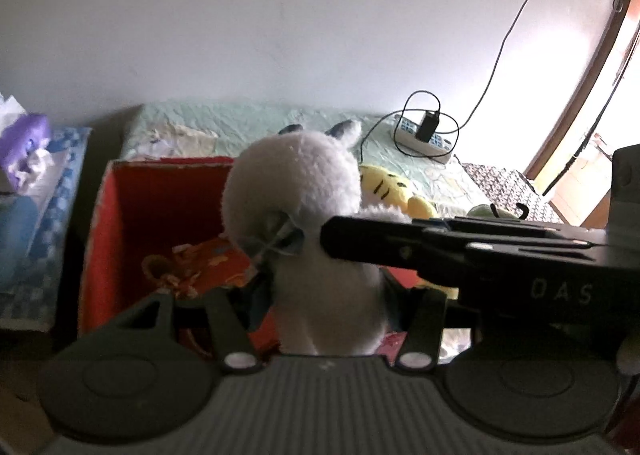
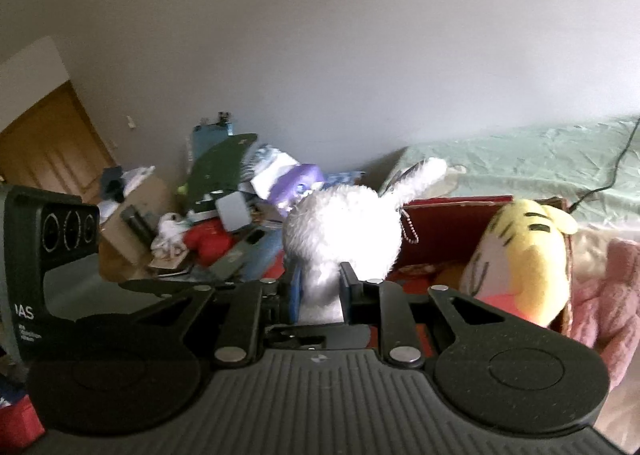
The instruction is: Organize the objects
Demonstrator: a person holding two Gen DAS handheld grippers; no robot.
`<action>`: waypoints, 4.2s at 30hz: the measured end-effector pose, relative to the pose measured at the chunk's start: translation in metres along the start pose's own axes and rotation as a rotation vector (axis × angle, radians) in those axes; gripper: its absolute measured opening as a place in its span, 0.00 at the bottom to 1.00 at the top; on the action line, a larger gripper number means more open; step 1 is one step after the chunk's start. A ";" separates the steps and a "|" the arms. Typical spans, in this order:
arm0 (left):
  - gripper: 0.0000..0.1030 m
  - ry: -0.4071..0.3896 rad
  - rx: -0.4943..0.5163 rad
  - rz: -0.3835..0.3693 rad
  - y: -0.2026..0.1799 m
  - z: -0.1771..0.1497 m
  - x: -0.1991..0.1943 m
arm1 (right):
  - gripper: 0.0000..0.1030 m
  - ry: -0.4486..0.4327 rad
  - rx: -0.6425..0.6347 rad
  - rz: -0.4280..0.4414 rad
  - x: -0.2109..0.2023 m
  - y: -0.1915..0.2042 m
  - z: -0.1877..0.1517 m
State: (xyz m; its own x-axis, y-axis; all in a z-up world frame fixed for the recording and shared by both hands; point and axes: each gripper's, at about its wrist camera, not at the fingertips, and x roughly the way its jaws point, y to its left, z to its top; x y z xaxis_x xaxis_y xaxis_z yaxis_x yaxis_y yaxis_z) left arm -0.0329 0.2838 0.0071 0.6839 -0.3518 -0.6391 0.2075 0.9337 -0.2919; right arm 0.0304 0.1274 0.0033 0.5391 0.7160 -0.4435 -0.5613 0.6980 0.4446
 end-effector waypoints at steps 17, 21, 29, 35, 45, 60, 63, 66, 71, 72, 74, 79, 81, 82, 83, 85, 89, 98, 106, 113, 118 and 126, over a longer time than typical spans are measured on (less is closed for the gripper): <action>0.54 0.160 -0.074 -0.054 0.030 0.000 0.074 | 0.14 0.113 0.028 -0.146 0.046 -0.035 -0.003; 0.54 0.193 -0.063 -0.072 0.027 -0.002 0.085 | 0.14 0.113 0.090 -0.158 0.045 -0.048 -0.007; 0.54 0.244 -0.054 -0.067 0.025 -0.005 0.103 | 0.12 0.107 0.122 -0.158 0.043 -0.058 -0.017; 0.58 0.263 -0.022 -0.035 0.020 -0.008 0.105 | 0.14 0.120 0.087 -0.160 0.045 -0.057 -0.018; 0.66 0.199 -0.018 -0.003 0.022 -0.010 0.078 | 0.21 0.115 0.131 -0.146 0.034 -0.057 -0.018; 0.63 0.189 0.013 0.037 0.005 -0.008 0.072 | 0.18 0.078 0.180 -0.173 0.019 -0.066 -0.026; 0.61 0.213 0.014 0.042 -0.001 -0.009 0.078 | 0.17 0.069 0.181 -0.169 0.018 -0.067 -0.028; 0.61 0.227 0.019 0.053 -0.006 -0.011 0.083 | 0.17 0.062 0.161 -0.174 0.017 -0.065 -0.030; 0.62 0.240 0.027 0.081 -0.012 -0.012 0.087 | 0.17 0.054 0.144 -0.175 0.015 -0.064 -0.031; 0.63 0.242 0.023 0.085 -0.011 -0.012 0.087 | 0.17 0.054 0.146 -0.173 0.015 -0.065 -0.031; 0.64 0.244 0.022 0.093 -0.012 -0.012 0.088 | 0.17 0.052 0.147 -0.170 0.014 -0.065 -0.032; 0.67 0.239 0.024 0.111 -0.014 -0.013 0.088 | 0.19 0.049 0.147 -0.167 0.013 -0.064 -0.032; 0.69 0.237 0.021 0.114 -0.014 -0.013 0.088 | 0.19 0.048 0.147 -0.169 0.013 -0.063 -0.033; 0.69 0.236 0.020 0.117 -0.014 -0.014 0.088 | 0.19 0.047 0.146 -0.169 0.013 -0.063 -0.033; 0.70 0.235 0.019 0.118 -0.014 -0.014 0.088 | 0.19 0.048 0.146 -0.168 0.013 -0.063 -0.032; 0.70 0.234 0.019 0.120 -0.014 -0.014 0.088 | 0.20 0.048 0.146 -0.168 0.013 -0.063 -0.032; 0.73 0.230 0.018 0.132 -0.015 -0.015 0.089 | 0.20 0.047 0.147 -0.168 0.012 -0.062 -0.032; 0.75 0.218 0.023 0.174 -0.020 -0.016 0.086 | 0.20 0.052 0.150 -0.169 0.011 -0.058 -0.032; 0.94 0.168 0.054 0.233 -0.027 -0.016 0.074 | 0.31 0.027 0.175 -0.154 -0.003 -0.057 -0.035; 0.94 0.097 0.096 0.325 -0.041 -0.022 0.050 | 0.31 -0.015 0.191 -0.137 -0.018 -0.057 -0.039; 0.94 0.070 0.088 0.347 -0.050 -0.024 0.033 | 0.31 -0.035 0.179 -0.116 -0.030 -0.055 -0.043; 0.94 0.029 0.120 0.364 -0.085 -0.031 0.013 | 0.31 -0.074 0.199 -0.050 -0.061 -0.064 -0.050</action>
State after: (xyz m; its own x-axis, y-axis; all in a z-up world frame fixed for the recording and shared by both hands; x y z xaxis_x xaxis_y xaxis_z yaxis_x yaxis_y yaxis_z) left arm -0.0636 0.1973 0.0012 0.7080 0.0036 -0.7062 0.0366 0.9985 0.0419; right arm 0.0019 0.0387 -0.0366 0.6122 0.6738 -0.4139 -0.4016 0.7158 0.5713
